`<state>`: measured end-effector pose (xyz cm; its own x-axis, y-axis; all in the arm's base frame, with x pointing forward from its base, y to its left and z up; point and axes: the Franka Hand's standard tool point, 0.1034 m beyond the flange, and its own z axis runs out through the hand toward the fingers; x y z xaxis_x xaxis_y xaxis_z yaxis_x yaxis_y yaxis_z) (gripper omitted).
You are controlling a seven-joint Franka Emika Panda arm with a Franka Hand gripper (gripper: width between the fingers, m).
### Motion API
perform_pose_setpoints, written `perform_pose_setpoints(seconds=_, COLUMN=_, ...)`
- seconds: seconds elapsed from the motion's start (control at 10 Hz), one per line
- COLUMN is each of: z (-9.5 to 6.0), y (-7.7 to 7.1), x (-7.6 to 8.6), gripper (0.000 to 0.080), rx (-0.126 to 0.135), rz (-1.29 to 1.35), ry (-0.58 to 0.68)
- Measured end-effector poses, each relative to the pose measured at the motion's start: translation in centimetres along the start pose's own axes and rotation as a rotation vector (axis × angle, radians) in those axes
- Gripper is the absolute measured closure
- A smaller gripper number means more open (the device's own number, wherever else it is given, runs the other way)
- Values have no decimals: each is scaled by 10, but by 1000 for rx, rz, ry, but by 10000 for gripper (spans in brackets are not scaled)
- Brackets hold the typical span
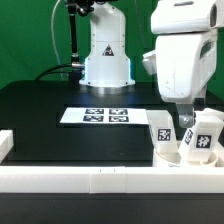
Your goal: Assemble stool
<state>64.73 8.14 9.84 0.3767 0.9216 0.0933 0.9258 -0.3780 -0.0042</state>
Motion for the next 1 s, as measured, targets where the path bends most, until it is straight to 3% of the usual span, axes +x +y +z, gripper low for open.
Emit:
perform_pose_setpoints(seconds=0.3, z=3, y=-2, x=6, gripper=151, rx=-14, rz=-217, ry=-19)
perform_pose_setpoints(seconds=1.0, z=17, y=-9, x=5, gripper=151, rx=7, rz=-233, ry=-28)
